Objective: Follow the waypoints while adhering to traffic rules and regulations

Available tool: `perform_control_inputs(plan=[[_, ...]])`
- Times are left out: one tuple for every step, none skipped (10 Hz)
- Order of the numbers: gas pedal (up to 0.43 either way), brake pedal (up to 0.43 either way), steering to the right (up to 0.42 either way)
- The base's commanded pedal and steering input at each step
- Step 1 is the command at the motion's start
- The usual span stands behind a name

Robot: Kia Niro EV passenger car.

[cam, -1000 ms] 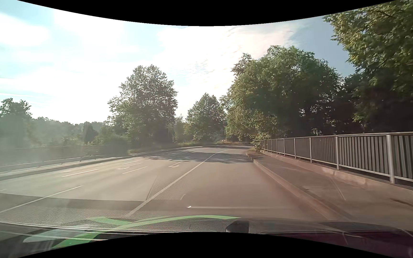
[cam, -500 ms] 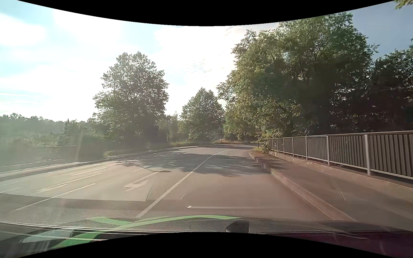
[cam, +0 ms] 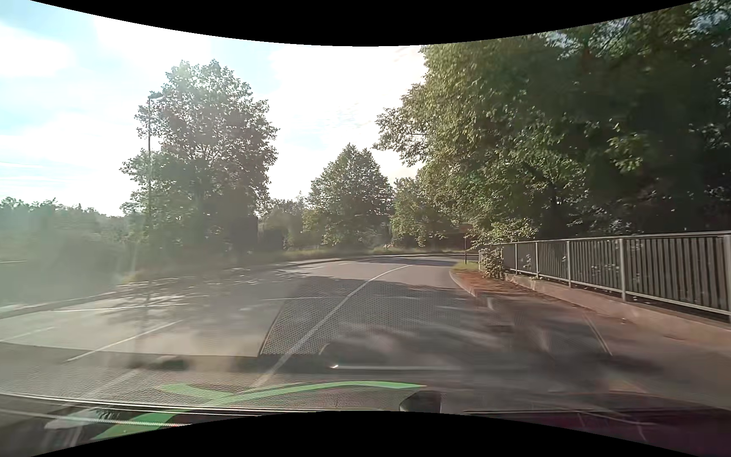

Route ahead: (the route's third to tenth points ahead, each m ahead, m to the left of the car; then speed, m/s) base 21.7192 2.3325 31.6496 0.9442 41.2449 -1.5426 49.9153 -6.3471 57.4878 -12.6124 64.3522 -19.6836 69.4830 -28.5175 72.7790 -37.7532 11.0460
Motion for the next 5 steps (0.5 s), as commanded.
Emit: perform_control_inputs(plan=[[0.028, 0.000, 0.015], [0.039, 0.000, 0.016], [0.039, 0.000, 0.020], [0.039, 0.000, 0.023], [0.039, 0.000, 0.025]])
